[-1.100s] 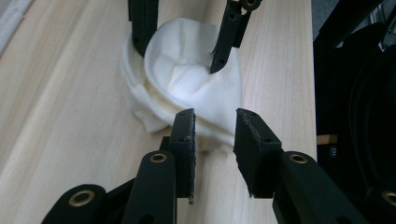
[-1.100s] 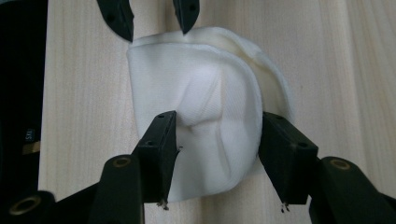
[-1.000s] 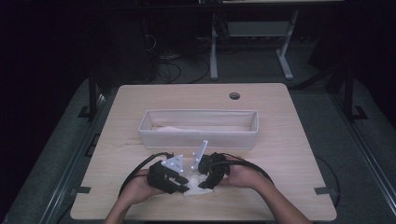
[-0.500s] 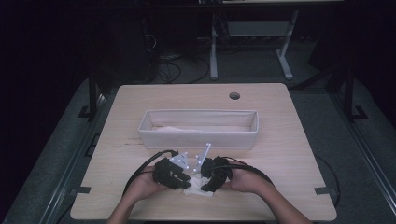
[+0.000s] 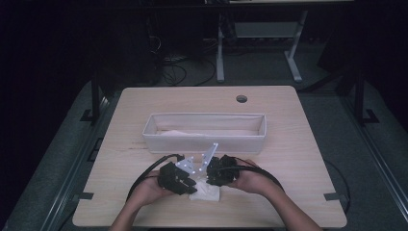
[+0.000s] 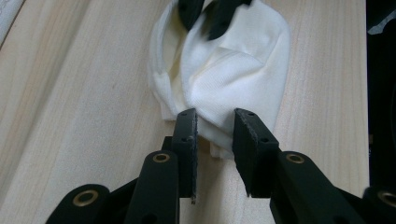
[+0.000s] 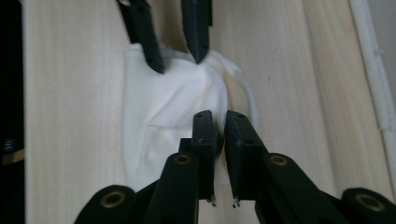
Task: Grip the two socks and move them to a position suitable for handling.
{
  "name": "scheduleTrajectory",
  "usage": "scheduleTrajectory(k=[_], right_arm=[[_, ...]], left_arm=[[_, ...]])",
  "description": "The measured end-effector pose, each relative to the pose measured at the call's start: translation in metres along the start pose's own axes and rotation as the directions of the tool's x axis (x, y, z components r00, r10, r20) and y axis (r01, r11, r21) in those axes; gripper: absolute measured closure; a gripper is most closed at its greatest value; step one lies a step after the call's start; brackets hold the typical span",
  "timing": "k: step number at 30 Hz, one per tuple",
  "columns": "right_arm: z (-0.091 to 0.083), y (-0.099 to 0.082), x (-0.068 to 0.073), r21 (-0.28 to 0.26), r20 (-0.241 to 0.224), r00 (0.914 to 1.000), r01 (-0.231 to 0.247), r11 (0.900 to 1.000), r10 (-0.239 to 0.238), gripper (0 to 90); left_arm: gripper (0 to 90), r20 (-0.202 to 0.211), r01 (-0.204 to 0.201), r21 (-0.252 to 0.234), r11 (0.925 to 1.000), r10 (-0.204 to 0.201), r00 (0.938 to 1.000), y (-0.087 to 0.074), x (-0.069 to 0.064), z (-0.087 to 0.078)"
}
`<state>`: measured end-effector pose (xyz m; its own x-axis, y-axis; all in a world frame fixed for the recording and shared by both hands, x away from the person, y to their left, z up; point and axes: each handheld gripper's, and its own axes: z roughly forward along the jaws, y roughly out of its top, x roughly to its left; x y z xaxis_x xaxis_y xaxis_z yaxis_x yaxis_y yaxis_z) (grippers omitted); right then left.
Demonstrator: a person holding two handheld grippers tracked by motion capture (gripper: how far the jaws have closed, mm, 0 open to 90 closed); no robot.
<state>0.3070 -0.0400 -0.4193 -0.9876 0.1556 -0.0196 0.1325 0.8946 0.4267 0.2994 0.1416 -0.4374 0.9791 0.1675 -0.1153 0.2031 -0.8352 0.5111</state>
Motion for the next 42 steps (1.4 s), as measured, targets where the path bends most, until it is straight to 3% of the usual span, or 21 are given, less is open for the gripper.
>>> scheduleTrajectory(k=[6,11,18,22,26,42], right_arm=[[0.012,-0.002,-0.006,0.026,-0.020,0.9988,-0.043,0.9987,0.044,86.0],[0.014,-0.003,-0.008,0.026,-0.021,0.9990,-0.040,0.9989,0.041,85.0],[-0.007,-0.001,-0.001,-0.031,-0.002,0.9998,-0.018,0.9993,0.018,71.1],[-0.013,-0.001,0.006,-0.051,-0.022,0.9997,0.009,0.9987,-0.010,62.7],[-0.007,0.002,0.011,-0.029,-0.027,0.9988,0.041,0.9987,-0.042,54.5],[0.018,0.012,0.012,0.029,-0.043,0.9975,0.058,0.9979,-0.057,44.3]], left_arm=[[70.1,0.002,-0.002,0.003,1.0000,0.002,1.0000,-0.001,0.002,0.000],[70.0,0.000,0.000,-0.001,1.0000,0.000,1.0000,-0.001,0.001,-0.001],[69.0,-0.012,0.001,-0.033,0.9994,-0.001,0.9999,-0.002,-0.003,-0.014],[68.2,-0.024,-0.003,-0.044,0.9990,0.002,0.9997,-0.004,-0.005,-0.021],[67.3,-0.034,0.005,-0.055,0.9984,-0.007,0.9994,-0.007,-0.006,-0.027],[66.6,-0.058,0.035,-0.072,0.9967,-0.040,0.9975,-0.030,-0.006,-0.042]])
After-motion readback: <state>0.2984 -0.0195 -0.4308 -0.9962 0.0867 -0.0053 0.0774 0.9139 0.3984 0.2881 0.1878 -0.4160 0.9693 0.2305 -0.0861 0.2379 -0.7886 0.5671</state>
